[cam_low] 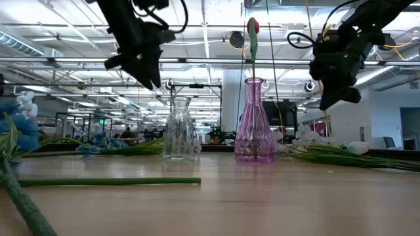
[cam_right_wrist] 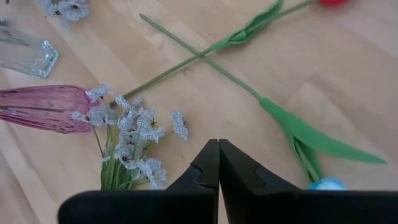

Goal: Sort flowers into vase by color
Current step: Put the top white flowers into the transparent vase

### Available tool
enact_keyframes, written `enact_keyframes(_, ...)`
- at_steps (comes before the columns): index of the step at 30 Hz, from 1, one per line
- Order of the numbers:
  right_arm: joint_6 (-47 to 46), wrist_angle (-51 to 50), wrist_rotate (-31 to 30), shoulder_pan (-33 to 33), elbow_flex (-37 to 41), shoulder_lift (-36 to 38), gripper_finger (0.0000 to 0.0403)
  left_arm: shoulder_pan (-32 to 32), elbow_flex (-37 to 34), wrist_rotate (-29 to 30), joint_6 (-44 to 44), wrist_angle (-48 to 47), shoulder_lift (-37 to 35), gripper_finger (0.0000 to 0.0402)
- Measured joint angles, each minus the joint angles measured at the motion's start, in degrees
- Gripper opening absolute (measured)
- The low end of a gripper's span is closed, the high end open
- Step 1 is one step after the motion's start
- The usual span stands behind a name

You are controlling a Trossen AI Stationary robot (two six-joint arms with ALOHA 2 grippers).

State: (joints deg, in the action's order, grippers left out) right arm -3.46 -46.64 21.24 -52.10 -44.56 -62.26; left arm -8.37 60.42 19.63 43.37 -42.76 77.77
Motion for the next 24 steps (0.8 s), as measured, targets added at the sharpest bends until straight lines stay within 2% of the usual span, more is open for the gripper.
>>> enact_keyframes(5, -2.93, -0.33, -0.09, 0.00, 0.00, 0.00, 0.0000, -5.35, 0.07, -5.75, -3.38, 0.15, 1.35, 0.0121)
enact_keyframes(13, -7.69, 0.87, -0.17, 0.07, 0.00, -0.01, 0.0000, -8.96, 0.07, -7.03, -11.40, 0.32, 4.84, 0.0121)
enact_keyframes(17, -8.95, 0.87, -0.15, 0.08, 0.00, 0.00, 0.0000, -10.76, 0.07, -14.56, -15.72, 0.41, 8.20, 0.0121)
enact_keyframes(24, -10.66, 0.89, -0.17, 0.08, 0.00, -0.02, 0.0000, -11.50, 0.07, -22.63, -23.22, 0.25, 15.89, 0.0127)
